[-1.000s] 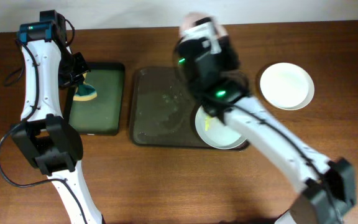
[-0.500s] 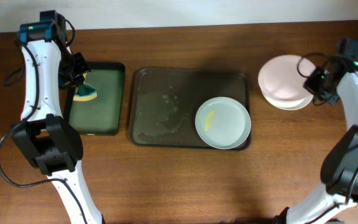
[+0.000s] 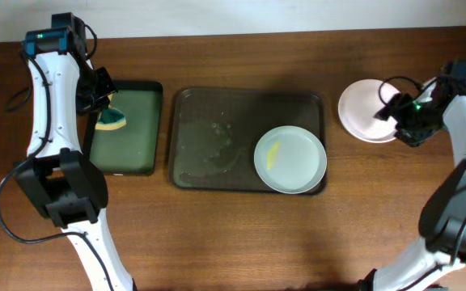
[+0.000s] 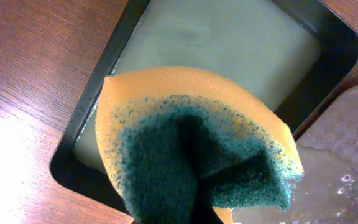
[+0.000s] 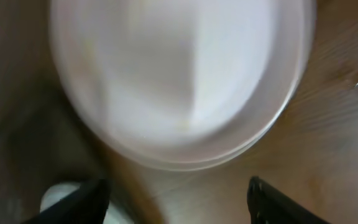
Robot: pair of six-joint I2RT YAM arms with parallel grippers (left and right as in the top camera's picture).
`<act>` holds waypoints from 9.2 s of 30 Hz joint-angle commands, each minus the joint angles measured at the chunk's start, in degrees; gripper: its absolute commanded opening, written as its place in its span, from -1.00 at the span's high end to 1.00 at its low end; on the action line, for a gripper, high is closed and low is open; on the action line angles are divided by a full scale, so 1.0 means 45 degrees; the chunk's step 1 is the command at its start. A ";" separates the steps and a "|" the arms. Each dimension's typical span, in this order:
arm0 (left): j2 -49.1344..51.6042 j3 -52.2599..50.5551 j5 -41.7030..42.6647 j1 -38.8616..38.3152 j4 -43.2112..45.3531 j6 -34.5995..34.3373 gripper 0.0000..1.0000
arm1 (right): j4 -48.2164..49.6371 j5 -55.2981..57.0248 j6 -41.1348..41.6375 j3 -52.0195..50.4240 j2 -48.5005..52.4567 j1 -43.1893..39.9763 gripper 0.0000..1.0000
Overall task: Clean dirty plates on tray and stack at the side
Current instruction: 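Place the pink plate onto the cream plate at the right, then move the right gripper to the pale green plate's rim and grasp it, then hold the pale green plate with the right gripper and scrub it with the sponge, then lift the pale green plate off the tray with the right gripper, then place the pale green plate onto the plate stack at the right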
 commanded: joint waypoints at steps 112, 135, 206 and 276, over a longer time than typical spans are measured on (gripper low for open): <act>-0.2730 -0.8582 0.4420 -0.6645 0.7325 -0.1161 1.00 | 0.8451 0.1705 0.2259 -0.5940 -0.0481 0.8364 0.92; -0.2331 -1.0919 0.3949 -0.7781 1.1759 -0.2297 1.00 | 0.8354 0.1700 0.2254 -0.5940 -0.0481 0.8369 0.92; -0.1253 -0.5620 -0.6271 -0.7407 0.6309 -0.1525 1.00 | 0.7970 0.2458 0.2239 -0.5931 -0.0505 0.8369 0.92; -0.3521 -0.8038 0.0335 -0.0015 0.6144 -0.0651 1.00 | 0.3536 0.4367 -0.0738 -0.1909 -0.3497 0.2681 0.92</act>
